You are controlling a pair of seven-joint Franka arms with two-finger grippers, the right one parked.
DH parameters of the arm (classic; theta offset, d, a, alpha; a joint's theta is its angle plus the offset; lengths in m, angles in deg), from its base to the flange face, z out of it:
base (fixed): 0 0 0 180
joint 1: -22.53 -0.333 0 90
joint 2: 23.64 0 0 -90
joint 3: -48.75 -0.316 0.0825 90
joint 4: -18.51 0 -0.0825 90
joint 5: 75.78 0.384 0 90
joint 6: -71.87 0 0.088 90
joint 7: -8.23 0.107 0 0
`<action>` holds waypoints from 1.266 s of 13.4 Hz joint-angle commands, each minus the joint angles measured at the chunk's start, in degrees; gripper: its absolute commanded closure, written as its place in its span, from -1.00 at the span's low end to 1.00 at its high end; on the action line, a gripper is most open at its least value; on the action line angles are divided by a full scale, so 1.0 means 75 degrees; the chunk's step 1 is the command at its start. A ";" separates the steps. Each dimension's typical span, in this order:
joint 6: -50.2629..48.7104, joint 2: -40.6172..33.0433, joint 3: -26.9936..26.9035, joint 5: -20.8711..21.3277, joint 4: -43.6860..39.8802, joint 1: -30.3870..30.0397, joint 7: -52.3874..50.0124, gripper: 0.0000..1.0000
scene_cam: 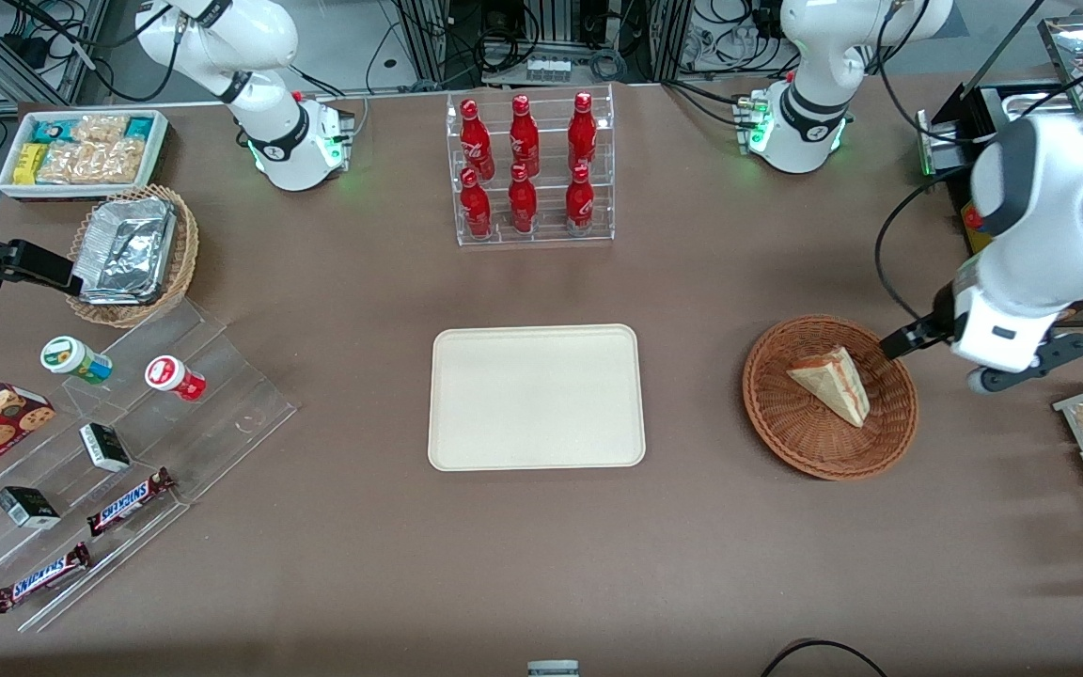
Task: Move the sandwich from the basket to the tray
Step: 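Move the left gripper over the wrapped sandwich in the wicker basket, then lower the left gripper and close it on the wrapped sandwich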
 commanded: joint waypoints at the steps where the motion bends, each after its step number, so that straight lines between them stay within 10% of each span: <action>1: 0.1253 -0.0354 -0.0032 -0.0059 0.1184 0.0083 -0.1102 -1.00; 17: 0.5182 0.0805 -0.0020 -0.0223 0.3144 0.0223 -0.2078 -0.96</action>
